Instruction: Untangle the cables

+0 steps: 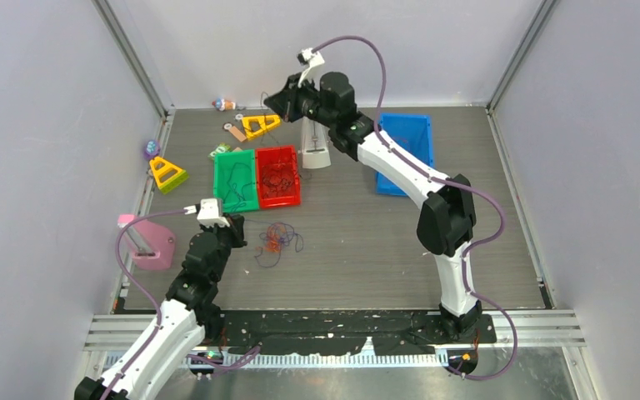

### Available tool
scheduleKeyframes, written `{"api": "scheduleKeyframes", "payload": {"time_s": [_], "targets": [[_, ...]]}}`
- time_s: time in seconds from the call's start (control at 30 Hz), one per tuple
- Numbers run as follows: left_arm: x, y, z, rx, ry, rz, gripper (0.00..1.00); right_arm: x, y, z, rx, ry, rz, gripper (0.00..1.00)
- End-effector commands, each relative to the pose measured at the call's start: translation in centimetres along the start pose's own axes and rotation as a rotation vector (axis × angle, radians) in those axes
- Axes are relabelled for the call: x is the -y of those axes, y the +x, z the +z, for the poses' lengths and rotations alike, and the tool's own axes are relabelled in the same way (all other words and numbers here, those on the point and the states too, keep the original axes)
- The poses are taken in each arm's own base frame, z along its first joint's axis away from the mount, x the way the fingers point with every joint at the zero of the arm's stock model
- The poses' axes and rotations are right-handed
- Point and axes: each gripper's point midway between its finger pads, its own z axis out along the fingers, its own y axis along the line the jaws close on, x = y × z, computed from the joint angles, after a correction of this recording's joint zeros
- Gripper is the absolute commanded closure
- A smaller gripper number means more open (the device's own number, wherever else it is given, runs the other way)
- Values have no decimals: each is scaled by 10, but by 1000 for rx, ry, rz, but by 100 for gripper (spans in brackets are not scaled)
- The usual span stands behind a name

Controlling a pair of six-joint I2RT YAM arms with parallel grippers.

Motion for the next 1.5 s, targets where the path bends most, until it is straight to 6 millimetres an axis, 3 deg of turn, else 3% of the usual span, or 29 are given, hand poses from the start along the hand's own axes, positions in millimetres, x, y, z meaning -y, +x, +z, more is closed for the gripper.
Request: {"api": "scheduleKeyframes", "payload": {"time_s": [0.0,0.23,0.47,0.57,0.63,0.77,1.03,1.07,1.1,1.23,1.27,1.37,1.47], "targets": [[2,-14,1,49,6,-1,100,12,20,-1,11,28,20,95],[2,-13,1,47,4,0,100,47,101,-20,-108,119,49,95],[2,-14,1,48,5,-1,100,68,149,-36,-206,188,28,95],[2,-13,1,46,6,0,100,64,161,-32,-267,220,-50,95],[2,-13,1,46,5,1,100,71,179,-25,-336,281,-176,95],[2,-13,1,46,4,2,100,79,195,-10,-446,383,-333,94],[2,-12,1,42,6,2,100,95,250,1,-596,407,-384,95],[2,-12,2,42,7,1,100,93,245,3,-605,413,-387,95],[2,-12,2,41,7,3,100,99,255,2,-627,427,-391,95],[2,-12,2,40,6,3,100,98,246,4,-630,442,-390,93],[2,-12,2,40,5,3,100,94,239,3,-621,437,-382,90],[2,-12,2,39,4,3,100,82,219,1,-596,422,-365,66],[2,-12,2,39,4,4,100,62,190,-1,-550,391,-325,57]]}}
